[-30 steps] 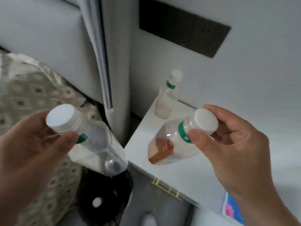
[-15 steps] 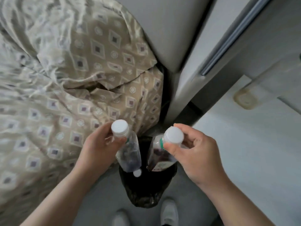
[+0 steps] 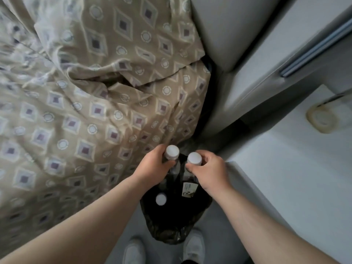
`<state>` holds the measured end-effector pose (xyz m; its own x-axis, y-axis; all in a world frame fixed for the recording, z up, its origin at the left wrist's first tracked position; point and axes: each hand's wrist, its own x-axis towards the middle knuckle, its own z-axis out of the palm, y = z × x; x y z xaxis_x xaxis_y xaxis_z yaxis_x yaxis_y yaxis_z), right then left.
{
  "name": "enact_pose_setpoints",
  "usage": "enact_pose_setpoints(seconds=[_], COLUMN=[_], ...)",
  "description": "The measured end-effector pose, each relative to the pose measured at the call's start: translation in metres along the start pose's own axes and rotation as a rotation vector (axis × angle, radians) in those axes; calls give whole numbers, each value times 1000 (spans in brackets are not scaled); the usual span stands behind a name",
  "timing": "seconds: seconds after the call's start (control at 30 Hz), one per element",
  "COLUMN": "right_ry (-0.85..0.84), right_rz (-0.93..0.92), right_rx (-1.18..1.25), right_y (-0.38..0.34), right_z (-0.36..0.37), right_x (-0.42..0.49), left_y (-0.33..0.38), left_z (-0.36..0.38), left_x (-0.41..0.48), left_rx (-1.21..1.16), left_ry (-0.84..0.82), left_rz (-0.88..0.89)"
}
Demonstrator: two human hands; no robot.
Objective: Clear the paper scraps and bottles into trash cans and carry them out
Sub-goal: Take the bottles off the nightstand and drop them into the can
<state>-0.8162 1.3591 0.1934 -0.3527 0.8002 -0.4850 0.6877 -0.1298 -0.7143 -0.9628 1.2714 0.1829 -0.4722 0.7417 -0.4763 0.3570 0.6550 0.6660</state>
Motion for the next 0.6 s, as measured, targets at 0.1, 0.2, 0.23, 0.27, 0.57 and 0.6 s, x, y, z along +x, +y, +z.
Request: enact_pose_setpoints(seconds=[0.1, 0.2, 0.23, 0.27, 0.57, 0.6], right_ry=[-17, -50, -71, -94, -160, -156], right_rz=[28, 60, 81, 99, 196, 189], right_rx=[-43, -84, -108, -130, -169, -144], right_y=[17, 27, 30, 33, 59, 59], right_z=[13, 21, 23, 26, 37, 36], right_x=[12, 22, 24, 27, 44, 44], left_y=[-13, -20, -21, -20, -20, -22], left_z=[13, 23, 25, 25, 35, 35], left_x=[13, 22, 25, 28, 37, 35], left_rx=[-11, -39, -54, -67, -114, -122], left_ry=[-31, -37, -35, -35, -25, -29], left_rz=[-61, -142, -174, -191, -231, -229])
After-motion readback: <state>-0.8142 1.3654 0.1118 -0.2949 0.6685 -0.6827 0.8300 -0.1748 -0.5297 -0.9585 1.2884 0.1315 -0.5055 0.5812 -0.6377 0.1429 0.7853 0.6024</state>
